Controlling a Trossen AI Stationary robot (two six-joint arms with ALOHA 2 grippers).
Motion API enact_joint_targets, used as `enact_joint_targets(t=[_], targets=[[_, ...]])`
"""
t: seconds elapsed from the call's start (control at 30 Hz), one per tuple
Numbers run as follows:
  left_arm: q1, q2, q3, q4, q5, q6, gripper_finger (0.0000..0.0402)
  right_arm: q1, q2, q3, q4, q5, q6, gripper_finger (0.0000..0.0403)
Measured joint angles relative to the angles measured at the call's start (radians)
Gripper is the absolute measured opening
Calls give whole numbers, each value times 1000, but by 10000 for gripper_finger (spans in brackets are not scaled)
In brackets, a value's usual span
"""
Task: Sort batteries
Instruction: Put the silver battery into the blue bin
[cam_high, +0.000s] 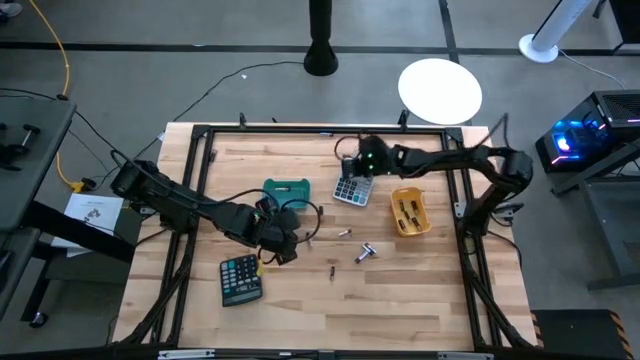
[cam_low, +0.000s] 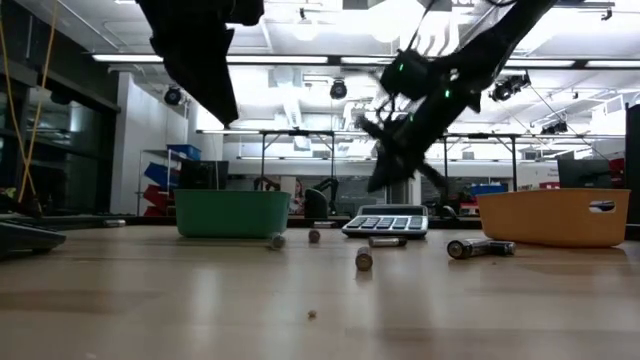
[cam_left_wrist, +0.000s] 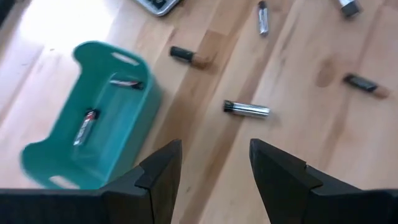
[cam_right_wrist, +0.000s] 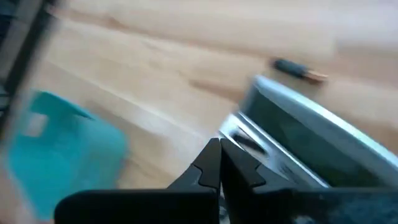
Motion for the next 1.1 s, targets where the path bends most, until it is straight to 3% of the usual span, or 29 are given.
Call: enact_joint_targets(t=[0.13, 0.27, 0.33, 0.5, 0.57, 0.9, 1.1], targets=[[3, 0, -4, -21, -38, -2, 184, 5, -111, 0, 5, -9, -67, 0], [3, -1, -76, 100, -58, -123, 184, 36, -230, 0, -45, -25, -113, 0], [11, 0, -133, 161, -19, -264, 184, 59, -285, 0, -91, -27, -112, 0], [55, 1, -233, 199, 200, -737, 184, 118, -379, 2, -196, 3, -104, 0], [63, 1, -242, 200, 259, -847, 184, 141, -394, 2, -237, 33, -91, 0], [76, 41, -254, 288, 280, -957, 184, 186, -385, 2, -303, 57, -68, 0], [75, 134, -254, 313, 336, -1001, 184, 187, -385, 2, -303, 64, -73, 0]])
